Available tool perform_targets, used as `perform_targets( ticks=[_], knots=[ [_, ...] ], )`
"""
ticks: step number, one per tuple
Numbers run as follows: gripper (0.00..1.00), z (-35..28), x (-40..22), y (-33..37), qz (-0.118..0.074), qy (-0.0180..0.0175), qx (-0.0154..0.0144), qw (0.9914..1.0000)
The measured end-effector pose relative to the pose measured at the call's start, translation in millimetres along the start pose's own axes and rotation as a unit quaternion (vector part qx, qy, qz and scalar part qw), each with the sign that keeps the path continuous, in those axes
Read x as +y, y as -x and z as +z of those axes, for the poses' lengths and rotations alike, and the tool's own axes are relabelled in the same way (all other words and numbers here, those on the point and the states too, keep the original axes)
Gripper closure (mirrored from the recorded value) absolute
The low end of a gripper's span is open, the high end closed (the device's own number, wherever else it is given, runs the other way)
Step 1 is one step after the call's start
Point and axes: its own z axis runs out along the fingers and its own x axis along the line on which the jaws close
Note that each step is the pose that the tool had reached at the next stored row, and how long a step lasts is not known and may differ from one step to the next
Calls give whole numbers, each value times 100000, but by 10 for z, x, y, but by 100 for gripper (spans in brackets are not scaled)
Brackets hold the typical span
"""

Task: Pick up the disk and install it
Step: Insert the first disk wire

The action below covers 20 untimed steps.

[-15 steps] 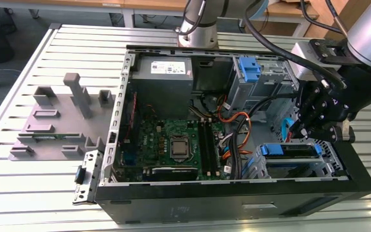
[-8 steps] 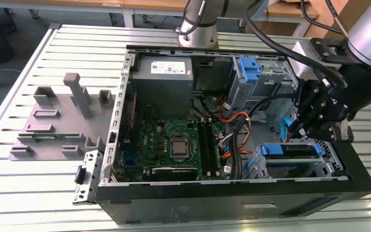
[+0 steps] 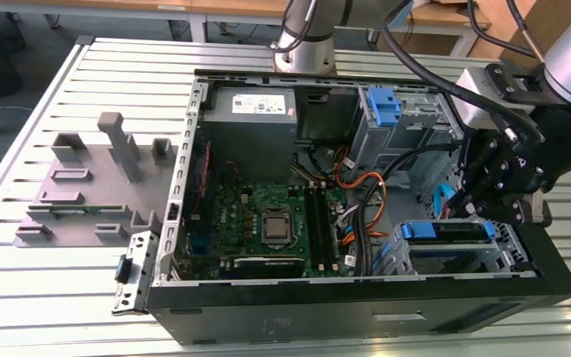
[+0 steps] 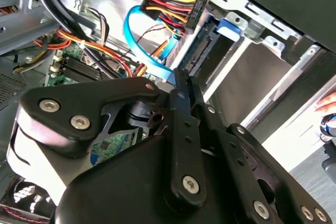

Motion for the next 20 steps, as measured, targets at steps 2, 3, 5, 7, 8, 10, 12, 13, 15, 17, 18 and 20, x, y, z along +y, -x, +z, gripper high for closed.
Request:
perform_targets(
  ticks=[2, 3, 5, 7, 8, 10, 12, 13, 15, 17, 18, 20],
  knots=[
    [84, 7, -4, -21, 112, -4, -10, 100000],
    [84, 12, -6, -27, 174, -8, -7, 100000],
    [84, 27, -10, -38, 305, -12, -21, 100000],
    [84, 39, -14, -47, 420, -17, -20, 99999],
    [84, 41, -15, -47, 441, -17, -10, 99999],
    [84, 45, -17, -47, 444, -18, -4, 99999],
    [84, 49, -24, -47, 434, -17, -11, 99999],
    [84, 52, -28, -47, 436, -17, -19, 99999],
    [84, 57, -35, -47, 441, -17, -22, 99999],
    [84, 62, -36, -47, 450, -17, -22, 99999],
    [84, 68, -37, -47, 450, -17, -30, 99999],
    [84, 74, -39, -47, 444, -18, -14, 99999]
  ],
)
